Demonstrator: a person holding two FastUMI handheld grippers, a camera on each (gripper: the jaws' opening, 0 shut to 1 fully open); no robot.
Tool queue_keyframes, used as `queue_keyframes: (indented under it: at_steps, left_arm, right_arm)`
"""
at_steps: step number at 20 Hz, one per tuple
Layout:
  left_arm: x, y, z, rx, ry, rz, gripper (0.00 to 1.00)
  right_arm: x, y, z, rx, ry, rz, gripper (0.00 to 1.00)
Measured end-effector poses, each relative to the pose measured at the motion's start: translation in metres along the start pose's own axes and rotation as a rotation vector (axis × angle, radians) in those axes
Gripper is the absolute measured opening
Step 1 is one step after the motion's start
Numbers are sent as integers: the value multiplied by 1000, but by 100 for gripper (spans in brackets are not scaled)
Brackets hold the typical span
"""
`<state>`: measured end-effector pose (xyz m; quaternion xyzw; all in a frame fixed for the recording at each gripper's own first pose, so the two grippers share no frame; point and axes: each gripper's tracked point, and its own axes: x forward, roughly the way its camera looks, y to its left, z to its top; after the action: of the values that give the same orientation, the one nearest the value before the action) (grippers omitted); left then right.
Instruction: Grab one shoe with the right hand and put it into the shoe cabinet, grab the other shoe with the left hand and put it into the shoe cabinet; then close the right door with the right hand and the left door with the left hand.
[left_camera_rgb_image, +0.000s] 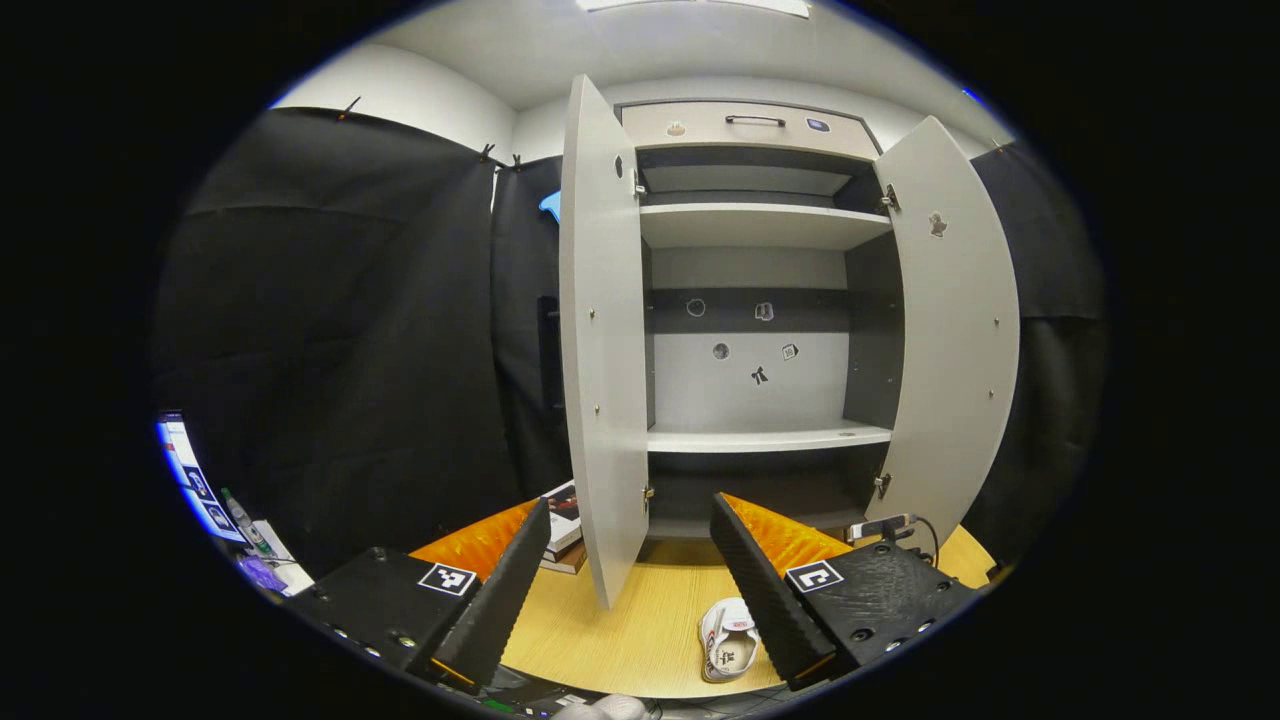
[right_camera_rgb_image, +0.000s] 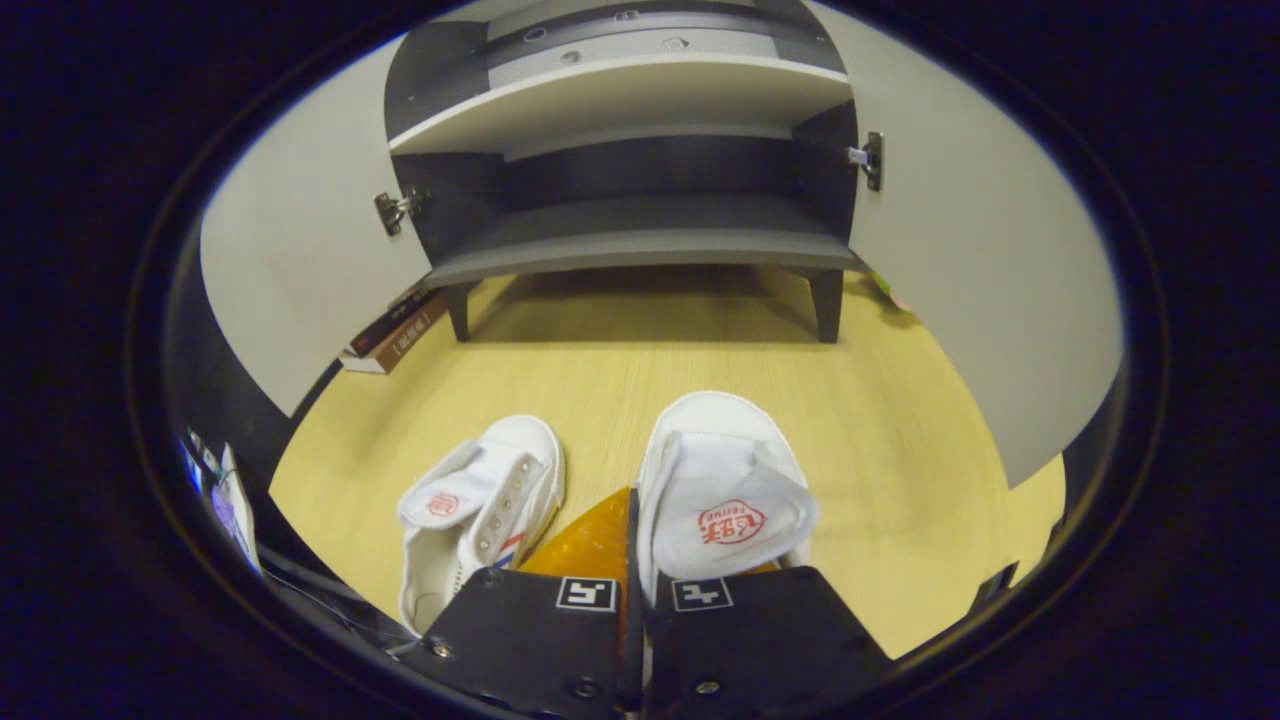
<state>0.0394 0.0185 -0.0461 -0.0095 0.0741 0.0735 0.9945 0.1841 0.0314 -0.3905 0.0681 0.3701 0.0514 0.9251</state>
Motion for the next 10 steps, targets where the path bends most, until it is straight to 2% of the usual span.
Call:
queue_keyframes:
  at_steps: [5, 10]
  left_arm:
    - [-9, -3, -5, 4, -4, -18, 96]
    - [-16, -11, -11, -4, -10, -47, 96]
  right_arm:
    - [-50, 16, 66, -44, -114, 7, 7]
    - [-104, 38, 157, -69, -258, 38, 7]
